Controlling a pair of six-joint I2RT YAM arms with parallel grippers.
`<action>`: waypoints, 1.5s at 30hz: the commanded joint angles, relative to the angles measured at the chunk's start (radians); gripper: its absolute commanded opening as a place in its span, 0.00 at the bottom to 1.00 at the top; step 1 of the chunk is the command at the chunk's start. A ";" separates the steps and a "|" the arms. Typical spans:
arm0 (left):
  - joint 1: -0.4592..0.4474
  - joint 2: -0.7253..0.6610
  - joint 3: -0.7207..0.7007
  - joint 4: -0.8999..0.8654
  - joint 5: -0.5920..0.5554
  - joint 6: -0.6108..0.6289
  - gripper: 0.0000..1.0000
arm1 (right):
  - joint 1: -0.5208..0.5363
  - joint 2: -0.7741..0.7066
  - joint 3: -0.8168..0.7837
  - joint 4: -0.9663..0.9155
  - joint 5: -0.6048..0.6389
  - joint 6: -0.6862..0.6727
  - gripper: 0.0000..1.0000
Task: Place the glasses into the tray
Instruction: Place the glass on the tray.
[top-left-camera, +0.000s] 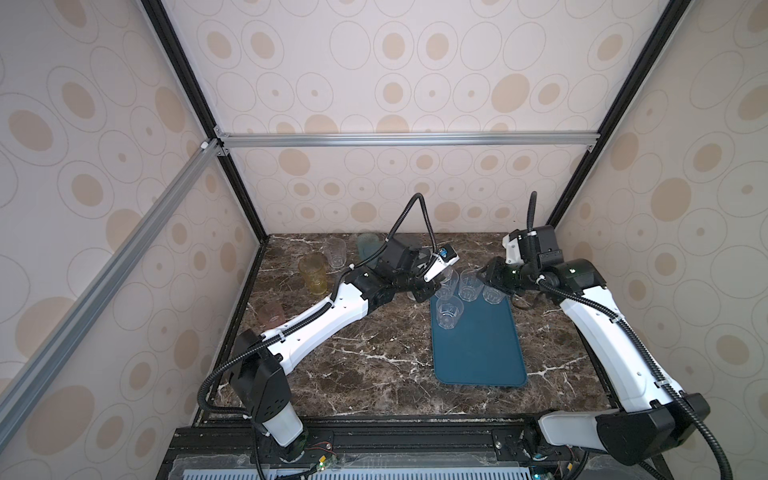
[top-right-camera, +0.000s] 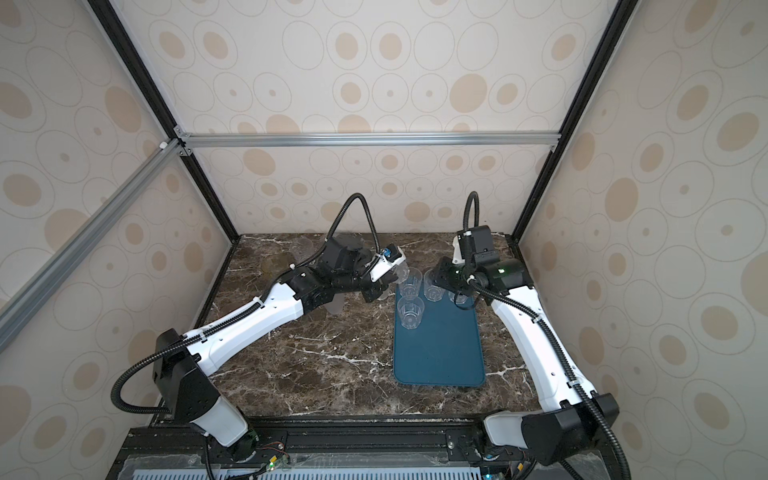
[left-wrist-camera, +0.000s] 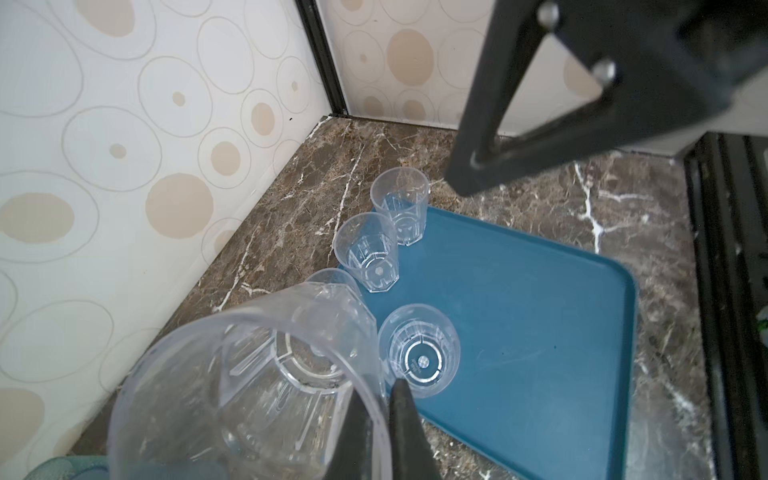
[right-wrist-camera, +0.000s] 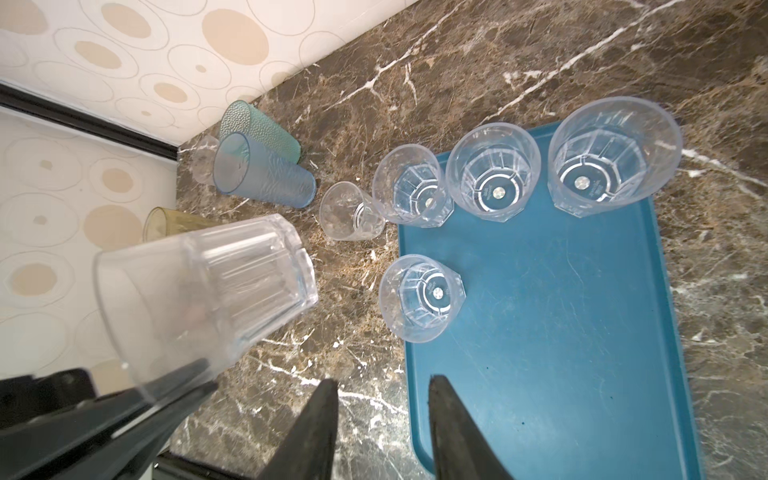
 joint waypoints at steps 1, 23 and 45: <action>-0.023 -0.052 -0.052 0.030 0.068 0.271 0.00 | -0.033 -0.001 0.026 -0.058 -0.157 -0.030 0.40; -0.196 0.147 0.177 -0.261 0.033 0.532 0.00 | -0.002 0.117 0.139 -0.333 -0.144 -0.232 0.44; -0.207 0.195 0.234 -0.269 0.036 0.510 0.00 | 0.079 0.176 0.050 -0.296 0.052 -0.257 0.23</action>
